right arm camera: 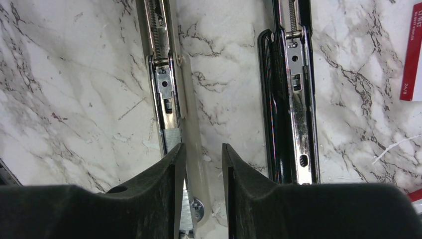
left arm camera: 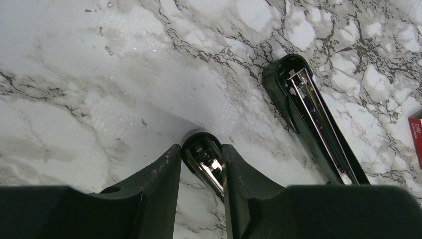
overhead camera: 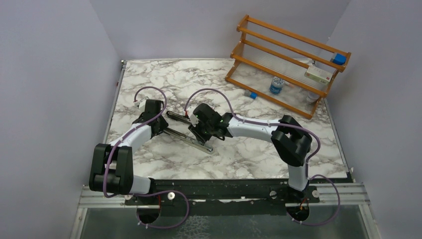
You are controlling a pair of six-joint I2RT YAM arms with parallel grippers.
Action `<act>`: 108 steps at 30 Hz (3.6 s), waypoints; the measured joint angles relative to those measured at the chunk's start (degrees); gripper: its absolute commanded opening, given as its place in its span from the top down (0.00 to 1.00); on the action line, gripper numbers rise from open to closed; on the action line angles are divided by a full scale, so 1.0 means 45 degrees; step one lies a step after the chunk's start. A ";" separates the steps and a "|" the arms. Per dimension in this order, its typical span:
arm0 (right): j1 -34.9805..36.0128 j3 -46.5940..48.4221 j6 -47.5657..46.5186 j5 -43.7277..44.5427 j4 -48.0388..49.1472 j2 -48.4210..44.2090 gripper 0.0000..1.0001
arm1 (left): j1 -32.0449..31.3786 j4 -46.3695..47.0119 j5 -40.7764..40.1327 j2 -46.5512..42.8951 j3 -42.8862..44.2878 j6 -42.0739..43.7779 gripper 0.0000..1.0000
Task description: Load the staples into the stapler
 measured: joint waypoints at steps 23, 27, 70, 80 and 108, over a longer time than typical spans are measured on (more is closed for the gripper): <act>-0.0019 -0.0835 0.0097 -0.0170 0.0821 -0.0306 0.64 | 0.0000 -0.0005 0.0010 0.0000 0.0000 0.0024 0.64; -0.0019 -0.1214 0.0092 -0.0155 0.0840 -0.0612 0.64 | -0.0005 -0.0005 0.0015 0.0000 0.0000 0.0024 0.64; -0.0019 -0.1418 0.0461 -0.0724 0.1064 -0.0627 0.63 | 0.0000 -0.0019 0.0005 0.0000 0.0019 0.0039 0.64; -0.0019 -0.1486 0.0457 -0.0709 0.0947 -0.0670 0.63 | 0.0000 -0.0029 0.0005 0.0000 0.0019 0.0044 0.64; -0.0019 -0.3245 0.0364 0.0325 0.2608 -0.4313 0.63 | 0.0000 -0.0845 -0.0010 -0.0136 0.0714 0.0374 0.53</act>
